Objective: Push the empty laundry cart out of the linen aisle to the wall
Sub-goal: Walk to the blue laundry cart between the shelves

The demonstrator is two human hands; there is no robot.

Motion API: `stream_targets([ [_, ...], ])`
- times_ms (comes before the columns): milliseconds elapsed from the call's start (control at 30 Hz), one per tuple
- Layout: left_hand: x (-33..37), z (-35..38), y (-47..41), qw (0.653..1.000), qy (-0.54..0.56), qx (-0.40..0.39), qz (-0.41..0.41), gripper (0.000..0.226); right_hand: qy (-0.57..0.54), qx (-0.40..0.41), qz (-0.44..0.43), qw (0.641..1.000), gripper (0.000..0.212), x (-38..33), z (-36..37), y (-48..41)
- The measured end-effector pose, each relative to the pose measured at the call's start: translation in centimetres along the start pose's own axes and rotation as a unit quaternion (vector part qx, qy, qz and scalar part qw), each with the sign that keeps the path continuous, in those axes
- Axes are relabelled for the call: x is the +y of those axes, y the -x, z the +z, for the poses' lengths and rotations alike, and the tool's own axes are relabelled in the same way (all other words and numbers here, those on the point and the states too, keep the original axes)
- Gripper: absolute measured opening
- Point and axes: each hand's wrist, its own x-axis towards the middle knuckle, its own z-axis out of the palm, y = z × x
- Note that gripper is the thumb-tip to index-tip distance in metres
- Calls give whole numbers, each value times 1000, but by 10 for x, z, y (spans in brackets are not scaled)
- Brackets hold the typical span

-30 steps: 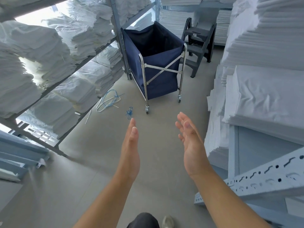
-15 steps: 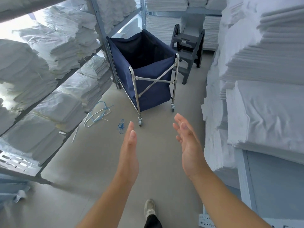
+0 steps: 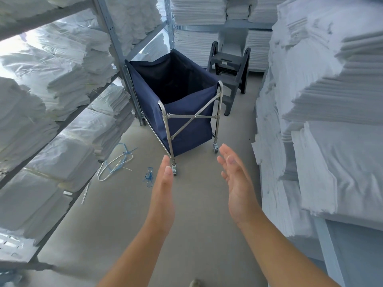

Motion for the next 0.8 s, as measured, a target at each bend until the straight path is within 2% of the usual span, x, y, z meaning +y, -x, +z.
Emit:
stream_targets([
  [233,1,9,-54,1000,0,-1,0,91,-12,4,-2,1000,79,1,1,-53],
  [433,-1,27,-107,1000,-2,10,3,83,-24,2,0,1000,72,2,-11,-110],
  [700,9,72,-176,999,13,32,-9,81,-33,-17,-3,999,86,-7,-35,-195],
  [800,10,88,-197,999,15,41,-11,83,-30,-25,-1,999,72,-11,-47,-221],
])
